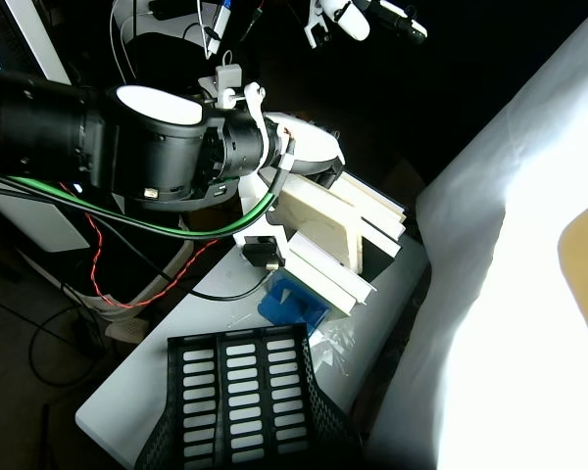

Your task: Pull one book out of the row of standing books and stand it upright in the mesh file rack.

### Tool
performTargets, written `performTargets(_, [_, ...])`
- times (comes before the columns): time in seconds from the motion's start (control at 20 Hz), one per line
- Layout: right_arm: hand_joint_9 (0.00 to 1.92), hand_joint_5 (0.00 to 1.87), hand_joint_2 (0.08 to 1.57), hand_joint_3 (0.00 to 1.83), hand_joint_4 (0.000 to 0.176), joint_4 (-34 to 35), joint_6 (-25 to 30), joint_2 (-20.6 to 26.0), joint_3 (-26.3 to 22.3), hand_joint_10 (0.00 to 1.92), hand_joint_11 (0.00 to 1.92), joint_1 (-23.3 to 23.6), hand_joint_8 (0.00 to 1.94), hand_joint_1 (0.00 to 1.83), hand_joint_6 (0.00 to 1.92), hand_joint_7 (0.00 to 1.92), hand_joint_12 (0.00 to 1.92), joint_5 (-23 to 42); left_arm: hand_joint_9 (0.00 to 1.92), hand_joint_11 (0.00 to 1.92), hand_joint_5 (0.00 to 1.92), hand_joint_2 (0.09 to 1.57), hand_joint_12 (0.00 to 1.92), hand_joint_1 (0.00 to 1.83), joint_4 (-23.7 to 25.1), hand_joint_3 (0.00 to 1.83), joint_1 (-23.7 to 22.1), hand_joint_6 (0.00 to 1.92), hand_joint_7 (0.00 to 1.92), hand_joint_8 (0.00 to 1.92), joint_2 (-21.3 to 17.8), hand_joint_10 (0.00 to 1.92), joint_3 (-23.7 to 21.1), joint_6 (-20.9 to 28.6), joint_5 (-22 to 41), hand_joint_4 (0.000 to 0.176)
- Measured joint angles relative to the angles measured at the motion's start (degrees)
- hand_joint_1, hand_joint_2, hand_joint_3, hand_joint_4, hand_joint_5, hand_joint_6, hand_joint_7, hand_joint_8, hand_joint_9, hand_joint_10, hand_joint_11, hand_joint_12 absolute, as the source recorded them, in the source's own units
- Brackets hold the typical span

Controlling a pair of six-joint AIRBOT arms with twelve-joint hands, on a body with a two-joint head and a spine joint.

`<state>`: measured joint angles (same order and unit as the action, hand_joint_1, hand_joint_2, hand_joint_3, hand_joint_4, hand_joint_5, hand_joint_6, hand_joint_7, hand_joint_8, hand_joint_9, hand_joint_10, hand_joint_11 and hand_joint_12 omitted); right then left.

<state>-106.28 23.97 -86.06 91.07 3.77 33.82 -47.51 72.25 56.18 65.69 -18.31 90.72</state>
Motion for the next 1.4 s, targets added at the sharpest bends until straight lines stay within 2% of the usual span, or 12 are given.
performTargets(0.2, [0.76,0.75,1.21,0.0,0.0,-2.5,4.6,1.6,-0.3,1.39,0.38,1.7,1.29,1.18,1.29,0.87,1.91,1.2,0.0,0.0,0.0,1.34,0.0,0.01,0.4,0.0,-0.7,0.0,0.0,0.0,0.0,0.0,0.0,0.0,0.0,0.0])
performTargets(0.25, [0.69,0.78,1.21,0.0,0.015,-2.4,5.3,2.1,-0.4,1.41,0.3,2.1,1.3,1.17,1.28,0.85,1.92,1.5,0.0,0.0,0.0,1.34,0.0,0.0,0.4,0.0,-0.7,0.0,0.0,0.0,0.0,0.0,0.0,0.0,-0.1,0.0])
performTargets(0.35, [0.7,0.76,1.22,0.0,0.0,-2.4,6.8,3.2,-0.6,1.43,0.35,2.7,1.34,1.16,1.29,0.84,1.92,2.2,0.0,0.0,0.0,1.34,0.0,0.0,0.4,0.0,-0.7,0.0,0.0,0.0,0.0,0.0,0.0,0.0,-0.2,0.006])
performTargets(0.5, [0.91,0.88,1.17,0.0,0.0,-2.9,8.9,4.4,-0.8,1.75,0.64,4.0,1.36,1.23,0.99,0.91,1.92,3.6,0.0,0.0,0.0,1.33,0.0,0.03,0.6,0.0,-0.7,0.0,0.0,0.0,0.0,0.0,0.0,0.0,-0.2,0.029])
performTargets(0.6, [0.96,0.82,1.18,0.0,0.0,-2.8,9.7,5.2,-1.0,1.48,0.66,4.9,1.27,1.22,1.12,0.94,1.87,4.2,0.0,0.0,0.0,1.35,0.0,0.02,0.6,0.0,-0.7,0.0,0.0,0.0,0.0,0.0,0.0,0.0,-0.3,0.025])
performTargets(0.65, [0.83,0.76,1.19,0.0,0.0,-2.8,10.3,5.8,-1.2,1.49,0.51,5.5,1.24,1.32,1.19,0.86,1.83,4.4,0.0,0.0,0.0,1.34,0.0,0.0,0.6,0.0,-0.7,0.0,0.0,0.0,0.0,0.0,0.0,0.0,-0.3,0.03])
performTargets(0.7, [0.79,0.74,1.22,0.01,0.0,-2.8,10.8,6.2,-1.2,1.56,0.46,6.1,1.41,1.22,1.21,0.85,1.9,4.5,0.0,0.0,0.0,1.34,0.0,0.0,0.6,0.0,-0.9,0.0,0.0,0.0,0.0,0.0,0.0,0.0,-0.3,0.022])
performTargets(0.75, [0.84,0.77,1.21,0.0,0.0,-2.8,11.1,6.6,-1.2,1.66,0.56,6.6,1.47,1.22,1.13,0.85,1.92,4.5,0.0,0.0,0.0,1.34,0.0,0.0,0.6,0.0,-1.1,0.0,0.0,0.0,0.0,0.0,0.0,0.0,-0.4,0.012])
performTargets(0.85, [0.85,0.77,1.21,0.0,0.0,-2.8,12.3,7.8,-1.6,1.54,0.59,7.8,1.41,1.21,1.16,0.87,1.88,4.4,0.0,0.0,0.0,1.34,0.0,0.0,1.0,0.0,-1.3,0.0,0.0,0.0,0.0,0.0,0.0,0.0,-0.4,0.0])
performTargets(1.15, [0.84,0.78,1.18,0.0,0.0,-8.7,17.6,11.4,-3.9,1.2,0.34,11.4,1.2,1.2,1.24,0.94,1.75,4.2,0.0,0.0,0.0,1.33,0.0,0.0,1.5,0.0,-1.5,0.0,0.0,0.0,0.0,0.0,0.0,0.0,-1.2,0.008])
performTargets(1.3, [0.84,0.78,1.18,0.0,0.0,-11.3,18.4,13.3,-3.9,1.18,0.32,12.0,1.18,1.2,1.25,0.94,1.75,3.8,0.0,0.0,0.0,1.33,0.0,0.0,1.8,0.0,-2.1,0.0,0.0,0.0,-0.2,0.0,0.0,0.0,-1.6,0.008])
performTargets(1.4, [0.81,0.76,1.17,0.0,0.0,-12.1,18.6,14.0,-4.2,1.31,0.37,12.1,1.18,1.35,1.27,0.92,1.64,3.8,0.0,0.0,0.0,1.33,0.0,0.0,2.3,0.0,-2.3,0.0,0.0,0.0,-0.3,0.0,0.0,0.0,-1.6,0.006])
